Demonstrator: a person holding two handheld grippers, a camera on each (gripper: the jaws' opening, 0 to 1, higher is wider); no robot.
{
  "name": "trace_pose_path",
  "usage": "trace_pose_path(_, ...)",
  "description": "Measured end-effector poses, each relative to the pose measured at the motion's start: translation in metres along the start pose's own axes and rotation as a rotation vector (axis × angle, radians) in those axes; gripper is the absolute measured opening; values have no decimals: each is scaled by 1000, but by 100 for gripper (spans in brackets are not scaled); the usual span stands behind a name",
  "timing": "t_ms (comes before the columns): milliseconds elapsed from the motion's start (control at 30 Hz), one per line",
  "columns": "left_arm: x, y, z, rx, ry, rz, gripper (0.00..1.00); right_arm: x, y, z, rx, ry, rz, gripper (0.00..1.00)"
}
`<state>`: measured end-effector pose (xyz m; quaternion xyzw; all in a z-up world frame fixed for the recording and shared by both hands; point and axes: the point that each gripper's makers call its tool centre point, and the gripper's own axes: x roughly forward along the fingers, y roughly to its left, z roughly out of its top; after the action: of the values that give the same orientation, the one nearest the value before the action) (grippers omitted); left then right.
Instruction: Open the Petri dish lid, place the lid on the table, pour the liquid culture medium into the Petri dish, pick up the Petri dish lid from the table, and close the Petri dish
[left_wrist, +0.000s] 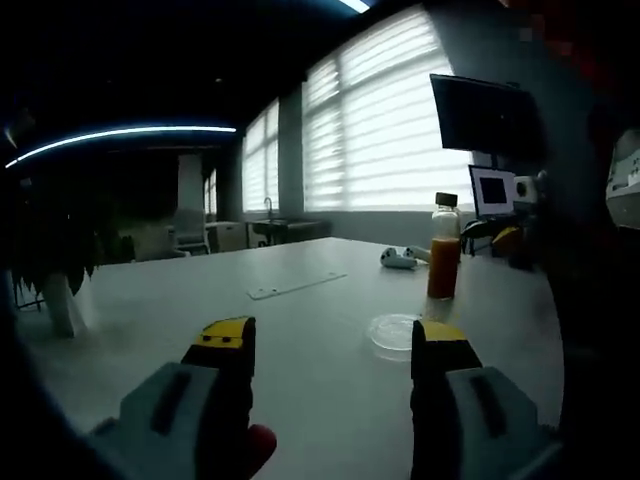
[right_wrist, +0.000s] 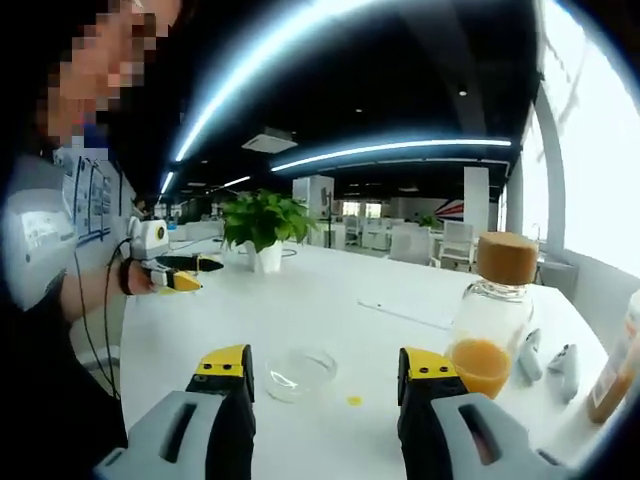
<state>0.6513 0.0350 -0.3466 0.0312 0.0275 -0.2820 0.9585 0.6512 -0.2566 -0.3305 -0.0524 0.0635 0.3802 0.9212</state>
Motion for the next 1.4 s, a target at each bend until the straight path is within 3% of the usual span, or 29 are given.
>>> trace_pose_path(133, 8, 0, -2, -5, 2, -15, 54, 8, -1, 0, -15, -10, 4, 52)
trace_pose_path(400, 19, 5, -4, -15, 2, -24, 55, 20, 5, -10, -36, 46, 70, 53)
trace_pose_path(900, 49, -10, -17, 13, 55, -124, 57, 47, 3, -28, -43, 83, 104, 55)
trace_pose_path(1400, 66, -25, -29, 24, 92, -200, 57, 59, 12, -41, -53, 120, 165, 58)
